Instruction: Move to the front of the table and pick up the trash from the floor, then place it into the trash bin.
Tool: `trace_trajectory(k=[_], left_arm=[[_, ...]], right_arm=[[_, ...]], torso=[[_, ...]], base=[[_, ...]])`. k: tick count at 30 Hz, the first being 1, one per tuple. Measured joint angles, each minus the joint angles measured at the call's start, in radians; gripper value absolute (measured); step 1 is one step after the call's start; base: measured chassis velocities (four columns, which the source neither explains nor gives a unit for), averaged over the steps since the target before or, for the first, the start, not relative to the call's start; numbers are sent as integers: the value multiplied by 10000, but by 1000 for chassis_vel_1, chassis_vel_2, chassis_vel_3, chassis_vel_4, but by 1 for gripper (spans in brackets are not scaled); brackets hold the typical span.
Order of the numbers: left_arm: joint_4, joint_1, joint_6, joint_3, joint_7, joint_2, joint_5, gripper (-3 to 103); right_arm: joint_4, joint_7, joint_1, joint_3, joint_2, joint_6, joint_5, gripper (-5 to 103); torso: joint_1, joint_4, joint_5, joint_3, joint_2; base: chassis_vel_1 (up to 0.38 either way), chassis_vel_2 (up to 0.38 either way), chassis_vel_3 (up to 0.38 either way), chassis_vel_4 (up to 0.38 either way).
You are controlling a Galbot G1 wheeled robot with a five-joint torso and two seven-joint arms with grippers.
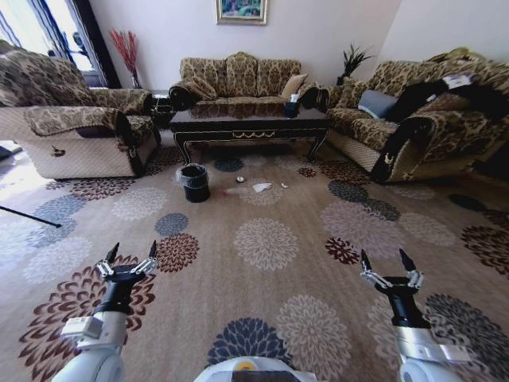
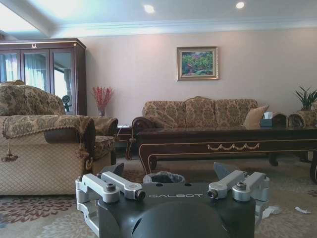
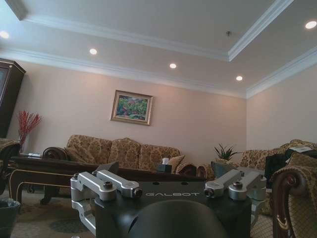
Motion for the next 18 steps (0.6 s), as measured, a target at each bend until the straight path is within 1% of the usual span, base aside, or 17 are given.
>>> trace_trajectory(k=[2, 5, 7, 11, 14, 18], left_arm=[[-25, -17, 7, -28, -3, -12, 1, 100], [93, 213, -305, -114, 4, 31, 57, 100], [129, 288, -366, -149, 5, 63, 42, 100], [128, 224, -339, -181, 7, 91, 7, 100], [74, 135, -240, -151, 1, 6, 51, 100], [165, 260, -417, -111, 5, -43, 185, 100]], right_arm=[[-42, -20, -3, -9, 39, 100, -74, 100], [52, -23, 25, -64, 199, 108, -89, 100], [93, -30, 34, -95, 250, 108, -92, 100], [134, -125, 41, -173, 317, 121, -94, 100], [129, -180, 63, -196, 274, 144, -51, 100], [89, -191, 65, -168, 188, 161, 58, 100]], torso=[[-19, 0, -1, -87, -107], [-43, 0, -1, -204, -245], [-55, 2, -2, -237, -290], [-87, -1, -1, -333, -418], [-97, 0, -1, -466, -565], [-101, 0, -2, -556, -662]], base=[[0, 0, 0, 0], [0, 0, 0, 0], [0, 0, 0, 0], [0, 0, 0, 0], [0, 0, 0, 0], [0, 0, 0, 0]])
